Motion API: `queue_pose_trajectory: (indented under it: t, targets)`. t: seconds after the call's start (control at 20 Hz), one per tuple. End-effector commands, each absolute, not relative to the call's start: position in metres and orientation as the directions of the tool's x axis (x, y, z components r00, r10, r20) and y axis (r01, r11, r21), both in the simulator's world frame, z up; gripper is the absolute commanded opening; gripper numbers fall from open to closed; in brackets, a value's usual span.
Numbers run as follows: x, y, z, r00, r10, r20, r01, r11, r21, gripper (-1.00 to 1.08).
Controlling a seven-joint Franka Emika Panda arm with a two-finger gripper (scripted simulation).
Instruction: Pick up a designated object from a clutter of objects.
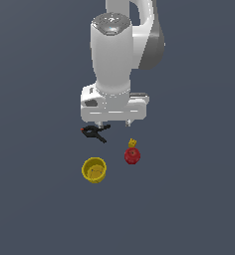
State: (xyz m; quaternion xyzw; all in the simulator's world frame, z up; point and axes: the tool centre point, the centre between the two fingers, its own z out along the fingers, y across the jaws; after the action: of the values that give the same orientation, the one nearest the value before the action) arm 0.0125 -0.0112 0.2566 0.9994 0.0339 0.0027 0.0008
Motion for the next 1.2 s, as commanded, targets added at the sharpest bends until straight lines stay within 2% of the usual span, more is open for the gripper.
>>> queue_pose_trajectory:
  t: [0.0, 0.6, 1.15]
  targets:
    - [0.018, 0.000, 0.234, 0.993, 0.121, 0.003, 0.121, -0.993, 0.006, 1.00]
    - [0.028, 0.055, 0.122, 0.929, 0.371, -0.001, 0.371, -0.929, 0.005, 1.00]
    - [0.025, 0.069, 0.097, 0.907, 0.422, -0.001, 0.422, -0.907, 0.000, 1.00]
